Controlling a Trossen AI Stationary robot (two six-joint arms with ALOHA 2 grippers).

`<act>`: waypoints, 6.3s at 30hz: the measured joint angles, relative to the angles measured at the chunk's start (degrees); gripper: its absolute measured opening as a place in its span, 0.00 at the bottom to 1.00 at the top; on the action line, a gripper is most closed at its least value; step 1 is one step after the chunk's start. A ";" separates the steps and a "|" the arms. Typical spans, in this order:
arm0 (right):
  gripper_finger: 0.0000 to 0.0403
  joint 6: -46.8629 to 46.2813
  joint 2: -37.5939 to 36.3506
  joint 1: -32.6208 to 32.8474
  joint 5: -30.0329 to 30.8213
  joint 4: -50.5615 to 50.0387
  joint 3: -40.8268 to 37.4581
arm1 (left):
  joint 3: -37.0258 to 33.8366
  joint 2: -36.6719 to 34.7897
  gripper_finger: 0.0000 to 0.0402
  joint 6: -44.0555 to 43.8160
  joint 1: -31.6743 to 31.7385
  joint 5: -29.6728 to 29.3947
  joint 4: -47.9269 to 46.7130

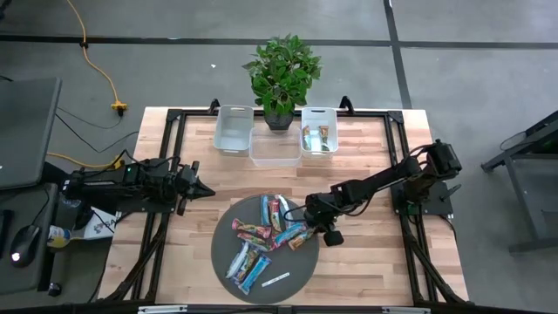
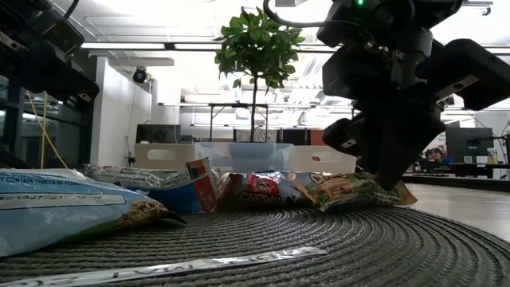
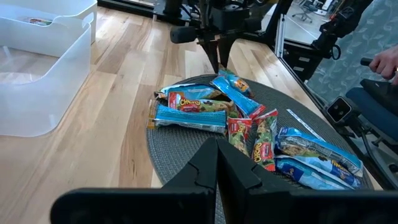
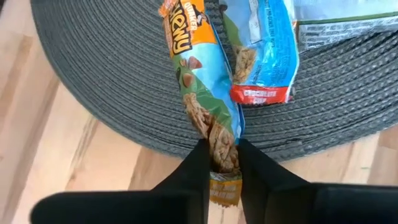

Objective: Pick and place Granola Bars by type
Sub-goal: Put the yellow granola bar into the white bin, then put the red granola bar into the transparent bin

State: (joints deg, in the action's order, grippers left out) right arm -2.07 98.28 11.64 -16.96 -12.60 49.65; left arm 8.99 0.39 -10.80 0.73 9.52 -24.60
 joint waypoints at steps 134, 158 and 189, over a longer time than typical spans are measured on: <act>0.11 -57.90 4.01 -40.02 35.90 -38.60 27.30 | 0.00 0.00 0.00 0.00 -0.01 -0.02 0.00; 0.30 -40.20 4.51 -36.39 31.00 -41.46 27.28 | 0.02 -0.01 0.00 -0.01 0.00 -0.20 0.00; 0.30 -29.67 -13.19 -26.50 23.44 -53.36 27.32 | 0.00 0.01 0.00 0.01 0.00 0.02 0.00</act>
State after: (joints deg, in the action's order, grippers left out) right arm -31.74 85.08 -14.86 6.48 -65.96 76.97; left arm 8.99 0.40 -10.79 0.73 9.54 -24.60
